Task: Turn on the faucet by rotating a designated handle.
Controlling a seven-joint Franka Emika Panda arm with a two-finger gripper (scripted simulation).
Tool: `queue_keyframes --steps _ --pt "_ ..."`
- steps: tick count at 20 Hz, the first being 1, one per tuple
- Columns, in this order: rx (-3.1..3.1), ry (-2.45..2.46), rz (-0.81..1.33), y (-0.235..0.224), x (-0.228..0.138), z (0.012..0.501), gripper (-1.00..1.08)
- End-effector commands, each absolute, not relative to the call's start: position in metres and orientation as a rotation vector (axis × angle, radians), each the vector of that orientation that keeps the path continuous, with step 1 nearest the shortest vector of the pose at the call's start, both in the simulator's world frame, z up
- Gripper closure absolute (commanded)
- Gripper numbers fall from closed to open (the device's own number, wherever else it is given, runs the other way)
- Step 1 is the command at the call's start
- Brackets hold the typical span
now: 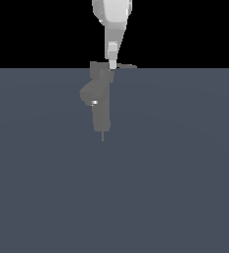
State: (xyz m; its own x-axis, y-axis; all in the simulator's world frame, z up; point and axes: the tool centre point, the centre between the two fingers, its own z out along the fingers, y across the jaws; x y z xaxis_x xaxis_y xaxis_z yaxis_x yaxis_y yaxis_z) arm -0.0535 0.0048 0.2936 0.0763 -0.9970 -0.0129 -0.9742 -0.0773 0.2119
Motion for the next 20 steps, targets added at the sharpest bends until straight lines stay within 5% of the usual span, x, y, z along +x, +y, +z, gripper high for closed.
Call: queue_keyframes --steps 1,20 --pt "2.190 -2.039 -0.221 -0.005 -0.042 0.291 1.08" --pt "2.173 -2.062 -0.216 -0.060 0.001 0.284 1.08"
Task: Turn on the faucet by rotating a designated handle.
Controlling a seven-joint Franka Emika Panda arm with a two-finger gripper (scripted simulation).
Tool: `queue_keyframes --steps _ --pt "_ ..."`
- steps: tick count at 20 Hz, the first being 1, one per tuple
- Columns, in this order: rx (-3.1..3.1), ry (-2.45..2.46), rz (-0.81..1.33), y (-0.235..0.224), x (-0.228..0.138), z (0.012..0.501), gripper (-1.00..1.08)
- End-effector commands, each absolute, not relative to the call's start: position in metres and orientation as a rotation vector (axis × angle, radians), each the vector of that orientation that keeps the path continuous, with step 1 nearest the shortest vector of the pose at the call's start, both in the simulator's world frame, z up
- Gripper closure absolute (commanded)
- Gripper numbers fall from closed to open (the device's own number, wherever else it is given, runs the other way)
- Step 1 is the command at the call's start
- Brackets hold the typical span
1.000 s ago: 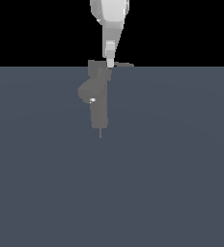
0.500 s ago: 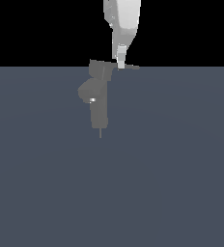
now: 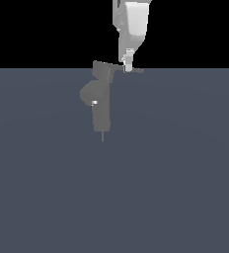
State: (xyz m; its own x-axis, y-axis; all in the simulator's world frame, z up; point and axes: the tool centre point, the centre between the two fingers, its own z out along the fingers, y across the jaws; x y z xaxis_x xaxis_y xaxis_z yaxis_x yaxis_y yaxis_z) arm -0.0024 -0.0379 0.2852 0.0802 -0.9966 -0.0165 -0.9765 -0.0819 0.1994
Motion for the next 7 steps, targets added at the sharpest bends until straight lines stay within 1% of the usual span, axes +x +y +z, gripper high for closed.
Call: queue_keyframes --steps 1,7 --pt "2.172 -2.064 -0.216 -0.062 0.003 0.284 1.08" --pt "2.168 -2.070 -0.215 -0.076 0.013 0.283 1.08"
